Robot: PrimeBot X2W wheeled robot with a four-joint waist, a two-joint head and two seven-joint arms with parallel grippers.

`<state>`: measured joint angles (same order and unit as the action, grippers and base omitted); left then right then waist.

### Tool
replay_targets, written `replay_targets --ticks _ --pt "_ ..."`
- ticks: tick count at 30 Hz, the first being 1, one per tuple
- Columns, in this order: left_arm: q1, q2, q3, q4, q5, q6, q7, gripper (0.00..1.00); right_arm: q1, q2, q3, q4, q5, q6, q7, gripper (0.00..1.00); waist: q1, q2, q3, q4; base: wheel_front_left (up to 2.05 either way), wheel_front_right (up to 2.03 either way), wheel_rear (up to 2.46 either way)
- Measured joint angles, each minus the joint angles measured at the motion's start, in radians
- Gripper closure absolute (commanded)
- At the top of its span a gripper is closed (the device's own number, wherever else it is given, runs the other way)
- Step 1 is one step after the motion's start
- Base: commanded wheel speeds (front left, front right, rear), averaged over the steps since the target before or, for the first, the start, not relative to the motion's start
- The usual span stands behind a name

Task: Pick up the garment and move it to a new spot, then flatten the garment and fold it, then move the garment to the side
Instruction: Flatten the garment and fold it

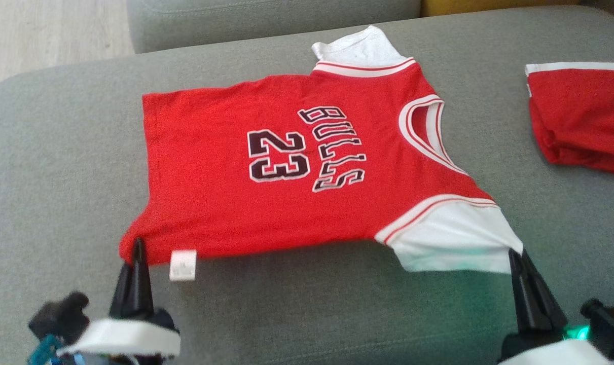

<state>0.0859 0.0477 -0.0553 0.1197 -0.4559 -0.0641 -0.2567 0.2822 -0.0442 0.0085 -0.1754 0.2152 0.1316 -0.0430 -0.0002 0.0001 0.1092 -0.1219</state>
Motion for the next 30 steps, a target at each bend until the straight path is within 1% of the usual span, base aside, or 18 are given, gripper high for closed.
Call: replay_targets --ticks 4,5,10,13,14,19,23,27,28,30 --pt "0.063 0.001 -0.022 -0.006 -0.024 0.03 0.0 1.0 0.032 0.001 -0.003 0.008 0.016 0.0 0.009 1.0 0.0 0.0 0.003 -0.005 0.0 0.0 0.0" --pt "0.068 0.001 -0.026 -0.005 -0.025 0.031 0.0 1.0 0.03 0.001 -0.001 0.019 0.016 0.0 0.008 1.0 0.0 0.0 0.006 -0.004 0.0 0.0 0.0" --pt "0.044 0.001 -0.035 0.031 -0.06 0.047 0.0 1.0 -0.018 0.002 0.014 0.103 0.04 0.0 -0.006 1.0 0.0 0.0 0.027 0.004 0.0 0.0 0.0" --pt "-0.003 0.001 -0.046 0.072 -0.091 0.047 0.0 1.0 -0.086 0.002 0.015 0.166 0.042 0.0 -0.024 1.0 0.0001 0.0 0.041 0.015 0.0 0.0 0.0" --pt "-0.003 0.001 -0.046 0.072 -0.091 0.047 0.0 1.0 -0.086 0.002 0.015 0.166 0.042 0.0 -0.024 1.0 0.0001 0.0 0.041 0.015 0.0 0.0 0.0" --pt "-0.081 0.001 -0.075 0.116 -0.141 0.048 0.0 1.0 -0.185 0.002 0.013 0.245 0.05 0.0 -0.051 1.0 0.0001 0.0 0.067 0.033 0.0 0.0 0.0" --pt "-0.156 -0.001 -0.096 0.152 -0.176 0.062 0.0 1.0 -0.265 0.002 -0.001 0.292 0.05 0.0 -0.063 1.0 0.0001 0.0 0.095 0.044 0.0 0.0 0.0" --pt "-0.255 -0.001 -0.095 0.19 -0.19 0.074 0.0 1.0 -0.377 0.001 -0.018 0.349 0.045 0.0 -0.074 1.0 0.0001 0.0 0.131 0.053 0.0 0.0 0.0" --pt "-0.304 -0.001 -0.094 0.215 -0.19 0.08 0.0 1.0 -0.437 0.001 -0.018 0.385 0.039 0.0 -0.082 1.0 0.0001 0.0 0.149 0.057 0.0 0.0 0.0" --pt "-0.346 -0.002 -0.093 0.247 -0.189 0.083 0.0 1.0 -0.492 0.001 -0.017 0.426 0.038 0.0 -0.085 1.0 0.0002 0.0 0.168 0.06 0.0 0.0 0.0"
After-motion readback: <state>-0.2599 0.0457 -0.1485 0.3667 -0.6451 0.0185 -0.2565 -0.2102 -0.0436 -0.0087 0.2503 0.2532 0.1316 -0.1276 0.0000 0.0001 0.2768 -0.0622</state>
